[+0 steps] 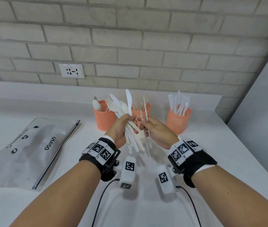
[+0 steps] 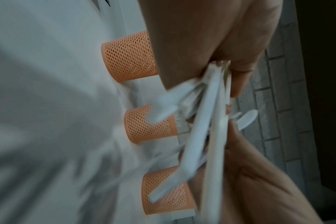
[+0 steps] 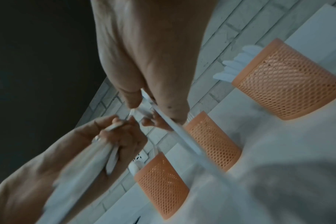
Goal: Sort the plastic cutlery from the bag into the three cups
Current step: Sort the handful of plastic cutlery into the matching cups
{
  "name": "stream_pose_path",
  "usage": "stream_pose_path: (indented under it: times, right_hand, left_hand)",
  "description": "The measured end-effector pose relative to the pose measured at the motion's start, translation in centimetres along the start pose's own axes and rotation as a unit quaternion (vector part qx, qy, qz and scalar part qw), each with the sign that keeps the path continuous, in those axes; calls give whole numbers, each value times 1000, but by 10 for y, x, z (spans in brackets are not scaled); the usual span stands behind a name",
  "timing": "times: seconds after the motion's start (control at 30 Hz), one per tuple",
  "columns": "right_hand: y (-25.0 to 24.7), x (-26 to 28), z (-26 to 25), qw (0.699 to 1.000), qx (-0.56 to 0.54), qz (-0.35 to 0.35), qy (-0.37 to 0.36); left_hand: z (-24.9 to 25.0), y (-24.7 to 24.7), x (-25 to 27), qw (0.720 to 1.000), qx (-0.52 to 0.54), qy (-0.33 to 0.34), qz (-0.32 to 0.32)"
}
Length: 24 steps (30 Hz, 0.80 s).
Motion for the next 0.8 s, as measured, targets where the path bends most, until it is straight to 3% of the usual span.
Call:
stream_pose_path:
  times: [0.1, 0.3, 0.5, 0.63, 0.73, 0.8]
  right_hand:
    - [-14, -6, -12, 1000, 11, 11, -27]
    - [-21, -22, -35, 989, 57, 129, -54]
    - [-17, -29, -31, 987, -34, 148, -48]
    - [-37, -33, -42, 974, -40, 217, -48]
    - [-59, -34, -62, 952, -128, 265, -89]
    - [-67, -39, -71, 948, -138, 260, -122]
  left_hand:
    - [-2, 1, 1, 1000, -13, -13, -4]
    - [-10, 15, 4, 997, -58, -26, -48]
    - [-14, 20, 0, 989, -121, 5, -87]
    - [-14, 16, -1, 985, -139, 8, -100]
    - [-14, 12, -3, 985, -149, -1, -89]
    - [-15, 10, -5, 986, -146, -9, -79]
Point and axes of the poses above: each hand's wrist, its own x-axis away from the middle knuckle, its own y-axis out of the palm, z = x × y, the point moved 5 cm from there along -x, towards the middle knuckle, and after that the axes turned 4 degrees about z, right-handed, at the moved point
